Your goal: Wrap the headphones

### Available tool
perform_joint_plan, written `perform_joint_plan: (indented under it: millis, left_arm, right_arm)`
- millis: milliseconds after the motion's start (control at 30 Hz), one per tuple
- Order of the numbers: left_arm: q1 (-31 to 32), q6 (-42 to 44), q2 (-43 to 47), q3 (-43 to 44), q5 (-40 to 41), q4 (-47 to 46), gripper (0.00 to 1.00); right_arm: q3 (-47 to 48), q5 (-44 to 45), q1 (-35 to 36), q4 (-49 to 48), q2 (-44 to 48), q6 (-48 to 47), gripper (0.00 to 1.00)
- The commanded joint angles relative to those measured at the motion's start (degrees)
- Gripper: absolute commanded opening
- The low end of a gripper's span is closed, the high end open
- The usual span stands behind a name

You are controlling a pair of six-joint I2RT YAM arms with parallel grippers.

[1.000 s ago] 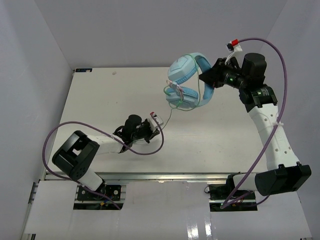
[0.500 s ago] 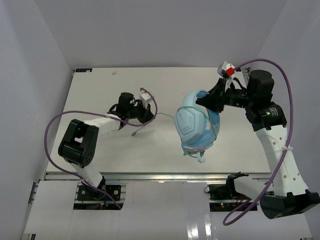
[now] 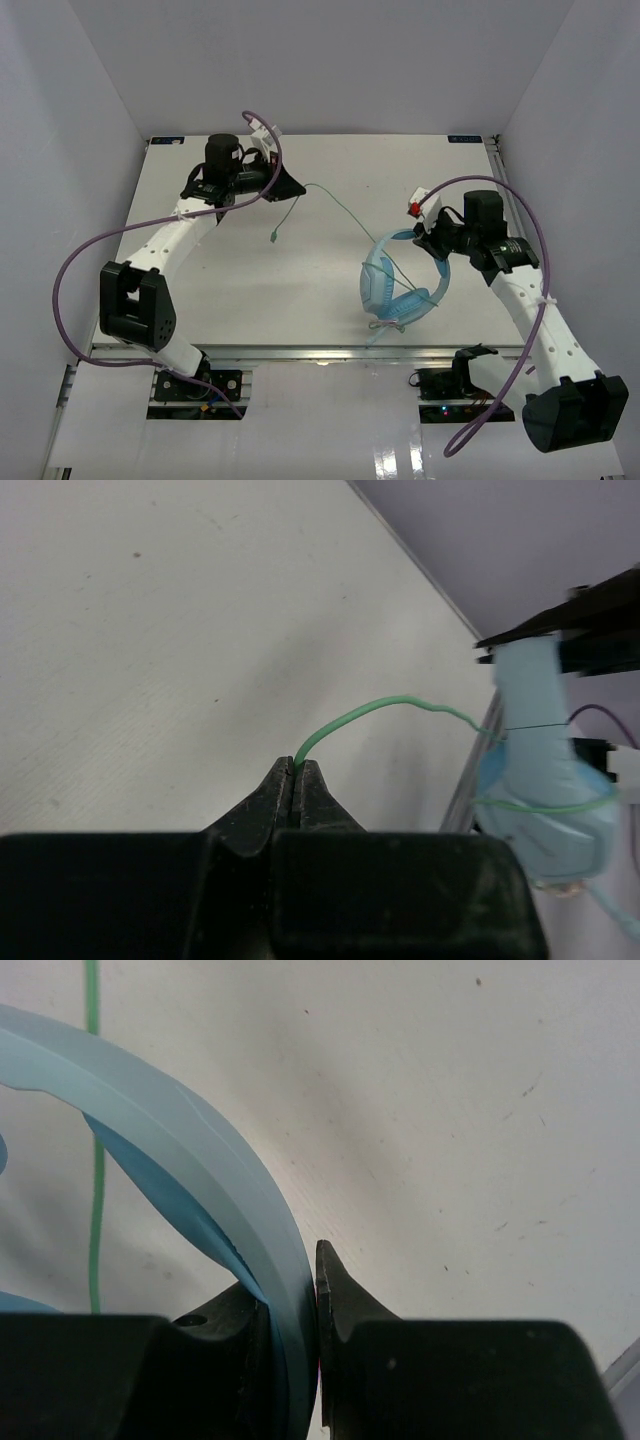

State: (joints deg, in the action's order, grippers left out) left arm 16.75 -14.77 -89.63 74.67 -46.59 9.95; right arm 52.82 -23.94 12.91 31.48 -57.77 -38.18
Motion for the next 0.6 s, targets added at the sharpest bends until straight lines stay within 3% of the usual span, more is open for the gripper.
perform_joint_plan:
  millis: [0, 200, 333, 567]
  left_arm:
    - [1.7, -10.5, 2.8, 4.5, -5.9, 2.9, 0.0]
    - [6.9, -15.4, 3.2, 8.4, -8.5, 2.9, 0.0]
    - [10.3, -17.6, 3.6, 10.1, -8.1, 2.9, 0.0]
    - [11.1, -17.9, 9.8, 11.2, -3.4, 5.7, 0.0]
  right_arm:
    - [-1.4, 12.5, 3.3, -12.4, -2.0, -0.4, 0.08]
    - [-3.0, 33.6, 12.0, -25.9, -6.8, 2.8, 0.08]
    - [0.7, 46.2, 15.2, -32.8, -13.7, 10.6, 0.08]
    - [10.1, 51.1, 14.8, -32.5, -22.9, 18.1, 0.08]
